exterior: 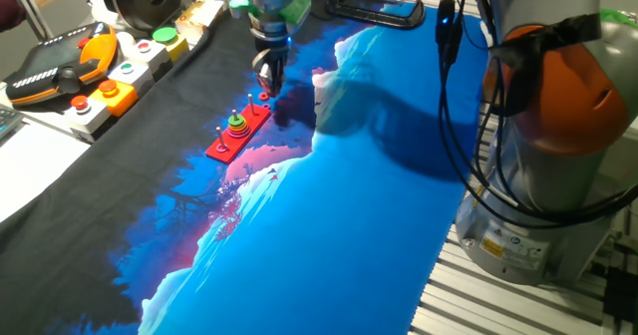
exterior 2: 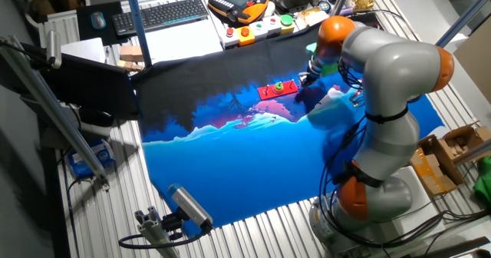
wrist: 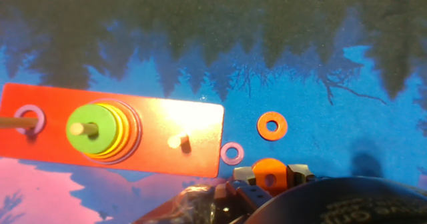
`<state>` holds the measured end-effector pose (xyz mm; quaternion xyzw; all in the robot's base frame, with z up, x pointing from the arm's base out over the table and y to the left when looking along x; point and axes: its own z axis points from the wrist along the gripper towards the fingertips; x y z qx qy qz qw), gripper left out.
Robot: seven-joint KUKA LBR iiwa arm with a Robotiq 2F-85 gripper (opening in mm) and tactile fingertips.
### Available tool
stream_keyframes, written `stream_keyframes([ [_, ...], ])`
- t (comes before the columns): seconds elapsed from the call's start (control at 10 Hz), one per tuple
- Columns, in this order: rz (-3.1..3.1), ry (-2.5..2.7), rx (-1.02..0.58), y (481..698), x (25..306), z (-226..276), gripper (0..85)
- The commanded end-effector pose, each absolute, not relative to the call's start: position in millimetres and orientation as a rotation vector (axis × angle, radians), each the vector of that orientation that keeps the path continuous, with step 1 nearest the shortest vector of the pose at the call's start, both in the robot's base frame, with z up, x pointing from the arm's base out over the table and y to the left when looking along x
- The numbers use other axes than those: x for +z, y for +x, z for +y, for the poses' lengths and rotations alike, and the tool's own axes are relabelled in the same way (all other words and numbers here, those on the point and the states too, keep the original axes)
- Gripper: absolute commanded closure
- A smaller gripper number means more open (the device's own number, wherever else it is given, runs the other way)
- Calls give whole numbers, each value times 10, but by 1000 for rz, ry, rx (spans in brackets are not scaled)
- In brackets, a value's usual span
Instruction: Take out one Hanoi block and throw it aside
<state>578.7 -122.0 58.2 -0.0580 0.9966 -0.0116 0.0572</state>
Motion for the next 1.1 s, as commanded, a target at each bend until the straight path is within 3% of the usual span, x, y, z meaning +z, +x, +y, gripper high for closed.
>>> stream_keyframes([
  [0.0,3021,-183,-33,5789,551,-1224,843],
  [0.7,3020,-196,-9,5799,376,-1234,840],
  [1.0,3020,-196,-9,5800,374,-1233,787],
])
